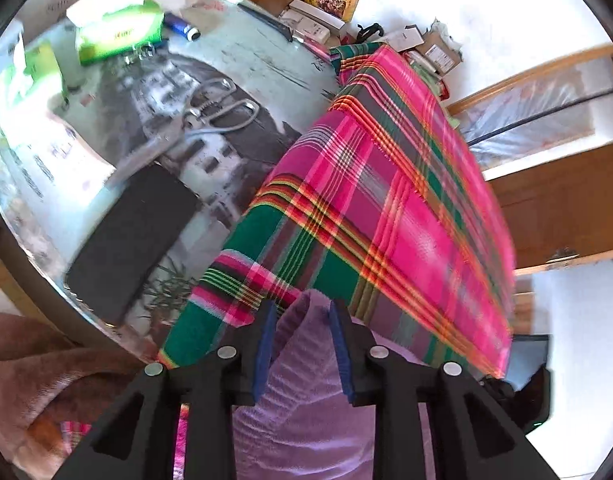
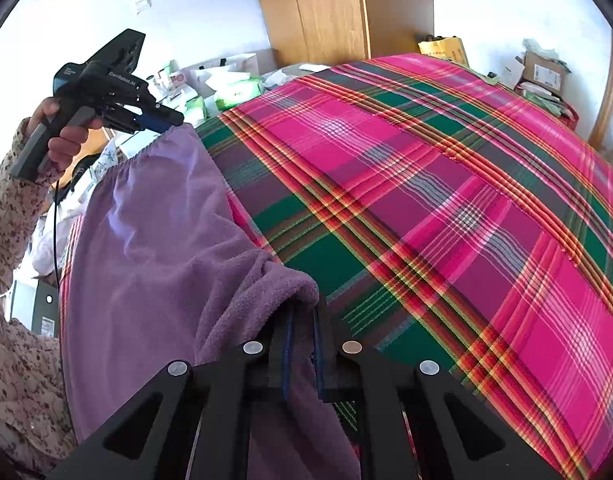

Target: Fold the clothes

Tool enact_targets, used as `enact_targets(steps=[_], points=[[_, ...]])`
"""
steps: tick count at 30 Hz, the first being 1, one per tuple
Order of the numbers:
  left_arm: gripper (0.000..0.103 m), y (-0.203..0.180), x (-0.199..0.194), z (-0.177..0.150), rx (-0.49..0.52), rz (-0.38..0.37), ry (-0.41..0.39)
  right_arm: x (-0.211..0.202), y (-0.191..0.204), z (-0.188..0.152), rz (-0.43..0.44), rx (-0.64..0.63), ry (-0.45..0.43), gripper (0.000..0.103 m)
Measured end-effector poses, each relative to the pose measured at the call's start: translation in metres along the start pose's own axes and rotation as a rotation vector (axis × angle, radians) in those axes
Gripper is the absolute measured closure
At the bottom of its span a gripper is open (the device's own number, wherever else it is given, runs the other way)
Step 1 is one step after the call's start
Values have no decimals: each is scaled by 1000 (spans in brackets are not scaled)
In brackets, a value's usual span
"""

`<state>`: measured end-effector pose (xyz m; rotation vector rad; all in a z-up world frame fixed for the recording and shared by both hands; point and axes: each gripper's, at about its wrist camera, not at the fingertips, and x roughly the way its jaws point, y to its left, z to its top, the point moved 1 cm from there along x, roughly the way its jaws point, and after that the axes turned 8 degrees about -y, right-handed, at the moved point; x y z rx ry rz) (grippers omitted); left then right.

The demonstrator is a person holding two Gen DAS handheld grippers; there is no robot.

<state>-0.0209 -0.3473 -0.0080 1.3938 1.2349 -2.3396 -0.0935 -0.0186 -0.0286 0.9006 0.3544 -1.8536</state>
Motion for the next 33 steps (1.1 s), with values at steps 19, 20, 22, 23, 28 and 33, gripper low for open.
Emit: enact_targets(steps=[19,20,22,23,28,33], points=[[97,13,-6,-4,-57,-170,-42,-11,-9,6,-75,98,-59,97],[97,15,-7,-4,-59,-164,-47,-10,-11,6,-72,108,-55,97],[97,19,-5,-4,-69,-161,-45,-7,-15,6,-65,128,-50,97],[97,19,-3,-4,-71,-159,-41,-5,-17,6,-61,134,-44,97],[97,21,1,-6,-80,-149,-47,3,-27,2,-49,162,-19,97],[97,24,1,-7,-96,-138,-46,-1,-36,1,-62,183,-23,97]])
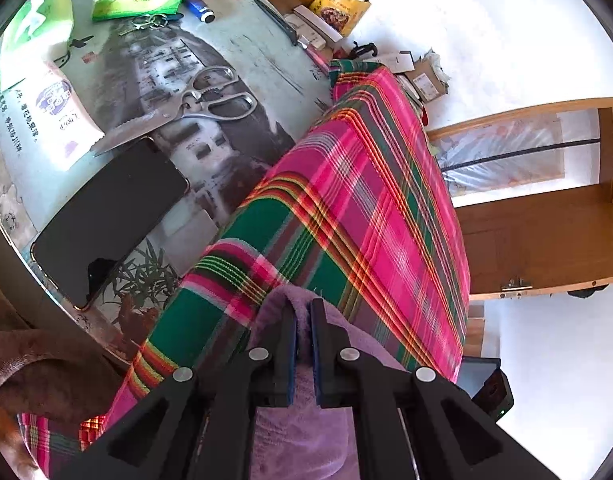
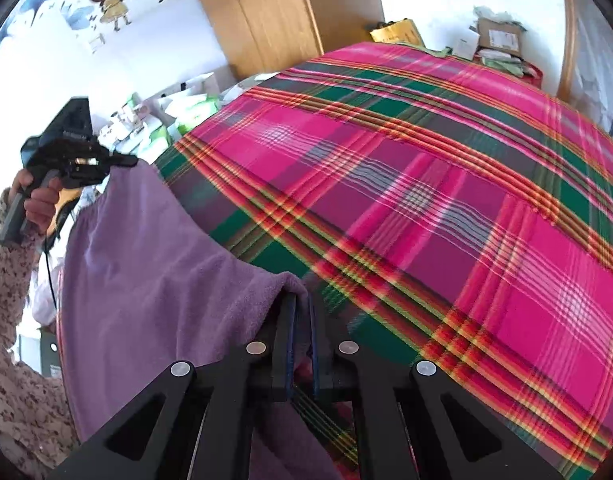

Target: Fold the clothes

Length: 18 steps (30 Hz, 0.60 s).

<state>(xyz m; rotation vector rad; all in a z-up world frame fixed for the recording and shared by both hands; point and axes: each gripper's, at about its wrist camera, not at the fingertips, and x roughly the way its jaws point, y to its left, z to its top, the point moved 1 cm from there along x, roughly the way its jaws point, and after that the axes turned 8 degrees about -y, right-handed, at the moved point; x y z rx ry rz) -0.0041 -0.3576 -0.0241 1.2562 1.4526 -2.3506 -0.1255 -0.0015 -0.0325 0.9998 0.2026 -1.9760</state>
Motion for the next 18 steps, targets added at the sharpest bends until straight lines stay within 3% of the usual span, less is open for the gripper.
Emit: enact_targets(steps=[3,5,10,11,12,13,18], points=[[97,0,0,0,-5,8,-6,-6,-2,3,-81,-26,-15,97],[97,0,0,-1,-12,7,-8,-15,-12,6,-111,24,-31,97],[97,-1,2,-2,-10,15,-7,-47,1,3,12,32,-57,94],[97,-1,2,-2,-10,17,-7,-47,-1,2,45,67,-51,89],[96,-1,3,-3,-9,20,-7,-44,-5,1,91,119,-38,76],[96,-1,3,-3,-10,20,-8,-41,-9,0,136,170,-24,71],[95,2,3,-4,-23,20,-4,-4,-21,-10,258,368,115,71]])
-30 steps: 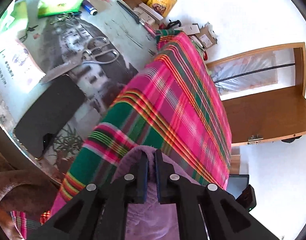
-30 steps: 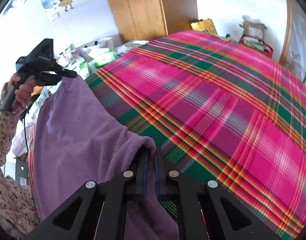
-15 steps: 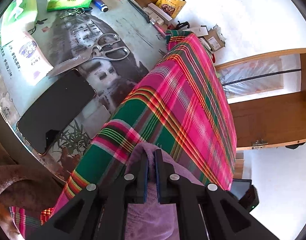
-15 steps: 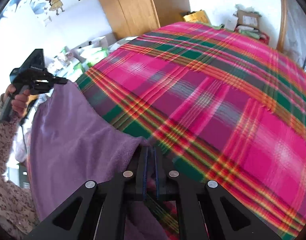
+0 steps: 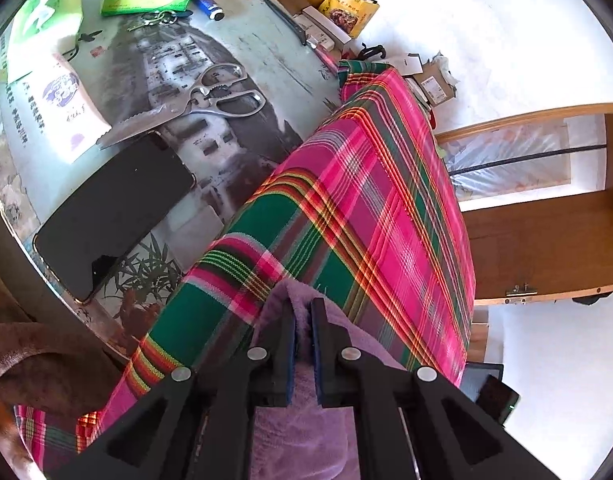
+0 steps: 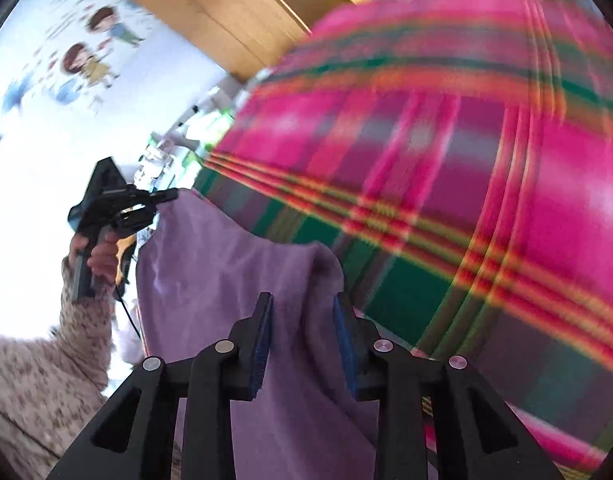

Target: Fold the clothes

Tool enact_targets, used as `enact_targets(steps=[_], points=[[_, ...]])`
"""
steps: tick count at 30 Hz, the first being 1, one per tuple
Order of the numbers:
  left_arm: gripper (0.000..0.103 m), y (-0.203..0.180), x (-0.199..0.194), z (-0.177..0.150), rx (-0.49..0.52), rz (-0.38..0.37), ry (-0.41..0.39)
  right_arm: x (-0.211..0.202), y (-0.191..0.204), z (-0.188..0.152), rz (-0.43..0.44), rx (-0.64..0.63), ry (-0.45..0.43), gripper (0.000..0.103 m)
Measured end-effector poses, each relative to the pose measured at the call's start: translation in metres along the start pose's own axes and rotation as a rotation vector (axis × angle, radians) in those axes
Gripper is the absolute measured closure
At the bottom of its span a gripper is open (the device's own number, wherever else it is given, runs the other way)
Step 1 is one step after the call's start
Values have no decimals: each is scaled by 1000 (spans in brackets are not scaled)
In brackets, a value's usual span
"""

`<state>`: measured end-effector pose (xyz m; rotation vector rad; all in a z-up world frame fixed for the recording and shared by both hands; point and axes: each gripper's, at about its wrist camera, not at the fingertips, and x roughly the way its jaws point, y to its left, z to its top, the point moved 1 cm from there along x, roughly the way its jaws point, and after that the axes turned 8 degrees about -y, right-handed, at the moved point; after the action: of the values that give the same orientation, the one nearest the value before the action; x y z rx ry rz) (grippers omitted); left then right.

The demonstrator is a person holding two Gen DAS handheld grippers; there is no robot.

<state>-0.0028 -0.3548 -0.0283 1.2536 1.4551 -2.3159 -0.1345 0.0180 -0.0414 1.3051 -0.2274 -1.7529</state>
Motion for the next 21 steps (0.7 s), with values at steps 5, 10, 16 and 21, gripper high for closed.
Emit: enact_targets(steps=[5,10,16,21], points=[[95,-1,3,1,2,12,9,10,8,5,58,-6,22,70],[95,2,4,2,-11,2,15,10,1,9,114,44,-1,70],[95,4,5,2,-20,0,16,-5,2,7,118,63,-67,94],[95,4,5,1,-23,-5,16,-20,10,3,84,37,-105,91]])
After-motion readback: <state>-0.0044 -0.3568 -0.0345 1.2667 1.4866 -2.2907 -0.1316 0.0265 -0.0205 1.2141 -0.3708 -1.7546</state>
